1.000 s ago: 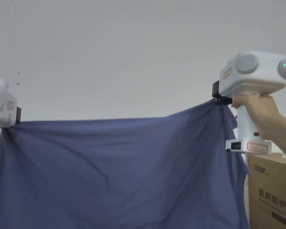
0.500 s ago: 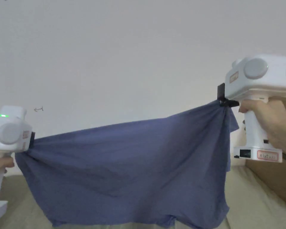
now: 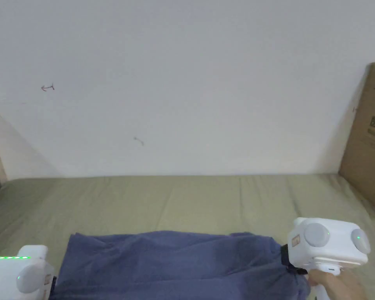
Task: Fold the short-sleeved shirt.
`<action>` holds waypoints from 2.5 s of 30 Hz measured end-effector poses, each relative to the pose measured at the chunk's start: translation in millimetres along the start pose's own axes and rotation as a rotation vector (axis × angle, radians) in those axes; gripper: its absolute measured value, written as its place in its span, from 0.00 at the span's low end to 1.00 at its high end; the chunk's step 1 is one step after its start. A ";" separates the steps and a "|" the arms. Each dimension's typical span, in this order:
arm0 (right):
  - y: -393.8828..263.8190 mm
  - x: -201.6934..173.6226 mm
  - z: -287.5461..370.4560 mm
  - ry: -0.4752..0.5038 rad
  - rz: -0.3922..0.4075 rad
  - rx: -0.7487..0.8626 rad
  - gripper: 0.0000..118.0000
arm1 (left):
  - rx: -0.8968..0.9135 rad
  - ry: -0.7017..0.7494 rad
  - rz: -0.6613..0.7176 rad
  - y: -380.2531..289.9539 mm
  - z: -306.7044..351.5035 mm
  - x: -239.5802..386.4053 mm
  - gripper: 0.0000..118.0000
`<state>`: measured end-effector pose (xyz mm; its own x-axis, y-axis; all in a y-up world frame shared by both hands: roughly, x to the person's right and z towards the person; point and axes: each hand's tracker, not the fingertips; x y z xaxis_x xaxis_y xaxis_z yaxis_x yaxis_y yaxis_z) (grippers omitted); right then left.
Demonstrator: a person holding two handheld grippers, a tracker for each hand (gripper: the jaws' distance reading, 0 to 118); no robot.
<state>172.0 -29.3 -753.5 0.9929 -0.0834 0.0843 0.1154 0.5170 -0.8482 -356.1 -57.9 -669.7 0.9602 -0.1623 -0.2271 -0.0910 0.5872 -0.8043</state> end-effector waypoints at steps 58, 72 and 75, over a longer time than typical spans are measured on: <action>-411.6 103.9 241.5 0.121 -0.007 0.011 0.01 | 0.049 -0.174 0.145 -398.2 272.5 -83.0 0.64; -420.2 107.2 236.9 0.089 -0.019 -0.053 0.01 | 0.046 -0.142 0.159 -366.1 232.0 -68.6 0.02; -420.5 110.9 243.4 0.104 -0.020 -0.049 0.01 | 0.037 -0.180 0.198 -368.2 238.7 -69.0 0.02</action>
<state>240.2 -48.6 -260.3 0.9819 -0.1827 0.0493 0.1316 0.4719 -0.8718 -325.9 -73.6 -226.9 0.9565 0.1001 -0.2741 -0.2751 0.6228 -0.7325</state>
